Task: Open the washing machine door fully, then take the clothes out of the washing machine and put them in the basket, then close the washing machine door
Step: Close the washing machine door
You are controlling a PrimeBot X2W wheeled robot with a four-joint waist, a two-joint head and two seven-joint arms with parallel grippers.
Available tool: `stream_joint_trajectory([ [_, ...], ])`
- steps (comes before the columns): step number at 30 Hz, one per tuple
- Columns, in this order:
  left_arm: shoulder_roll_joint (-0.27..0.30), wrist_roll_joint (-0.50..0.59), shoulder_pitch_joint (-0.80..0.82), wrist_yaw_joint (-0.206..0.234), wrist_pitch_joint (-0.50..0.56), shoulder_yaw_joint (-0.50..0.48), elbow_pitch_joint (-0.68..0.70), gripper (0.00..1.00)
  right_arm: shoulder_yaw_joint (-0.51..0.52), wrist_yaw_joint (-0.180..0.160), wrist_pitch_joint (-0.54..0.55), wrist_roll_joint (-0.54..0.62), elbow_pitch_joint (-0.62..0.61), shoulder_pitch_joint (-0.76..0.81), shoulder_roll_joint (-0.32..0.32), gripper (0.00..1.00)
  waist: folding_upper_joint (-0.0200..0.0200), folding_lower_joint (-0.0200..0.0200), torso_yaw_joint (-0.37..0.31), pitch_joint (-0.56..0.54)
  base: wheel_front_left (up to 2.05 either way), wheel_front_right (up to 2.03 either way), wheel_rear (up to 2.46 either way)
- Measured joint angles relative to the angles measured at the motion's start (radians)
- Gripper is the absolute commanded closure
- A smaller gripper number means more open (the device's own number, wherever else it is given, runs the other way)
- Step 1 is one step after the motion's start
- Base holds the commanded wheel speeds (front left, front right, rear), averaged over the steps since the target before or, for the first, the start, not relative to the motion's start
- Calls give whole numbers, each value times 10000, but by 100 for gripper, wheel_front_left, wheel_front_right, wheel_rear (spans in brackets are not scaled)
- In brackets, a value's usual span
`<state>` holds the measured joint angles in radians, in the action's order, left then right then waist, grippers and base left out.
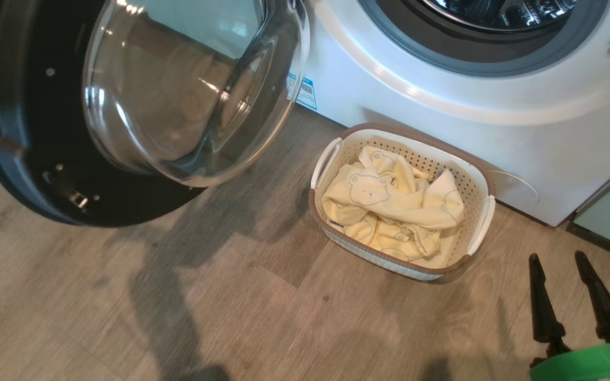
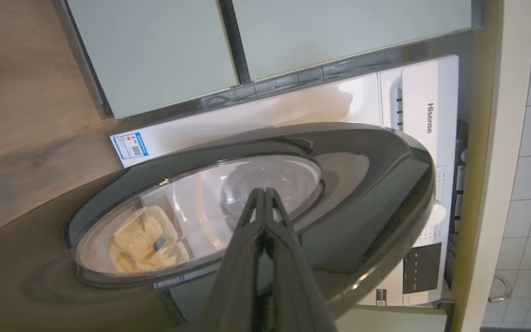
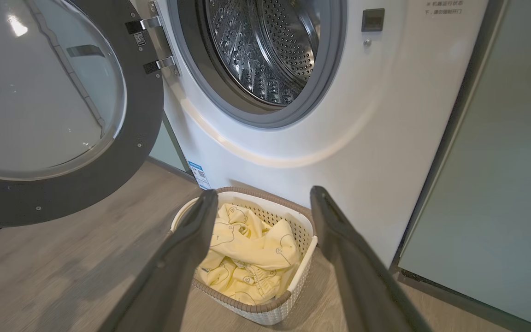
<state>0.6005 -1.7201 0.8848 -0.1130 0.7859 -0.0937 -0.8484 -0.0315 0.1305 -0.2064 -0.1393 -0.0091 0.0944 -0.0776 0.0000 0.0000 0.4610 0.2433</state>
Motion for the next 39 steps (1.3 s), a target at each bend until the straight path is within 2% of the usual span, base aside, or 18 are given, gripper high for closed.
stream_joint_trajectory([
  [7, -234, -458, -283, -77, 894, -15, 874, 100, -59, 0, -13, -4, 198, -1, 13, 0, 0, 0, -10, -173, 0, 0, 0],
  [12, -326, -721, -897, -54, 1133, -73, 1384, 100, -121, 0, -81, -44, 357, -7, 146, 0, 0, 0, -126, -374, 0, 0, 0],
  [30, -838, -1118, -2986, 828, 1666, -46, 4466, 100, -334, 0, -412, -368, 978, -204, 261, 0, 0, 0, -1052, -1055, 0, 0, 0],
  [39, -1101, -1302, -3788, 1003, 2002, 56, 5676, 100, -443, 0, -416, -646, 1051, -195, 290, 0, 0, -1, -1655, -1483, 0, 0, 0],
])
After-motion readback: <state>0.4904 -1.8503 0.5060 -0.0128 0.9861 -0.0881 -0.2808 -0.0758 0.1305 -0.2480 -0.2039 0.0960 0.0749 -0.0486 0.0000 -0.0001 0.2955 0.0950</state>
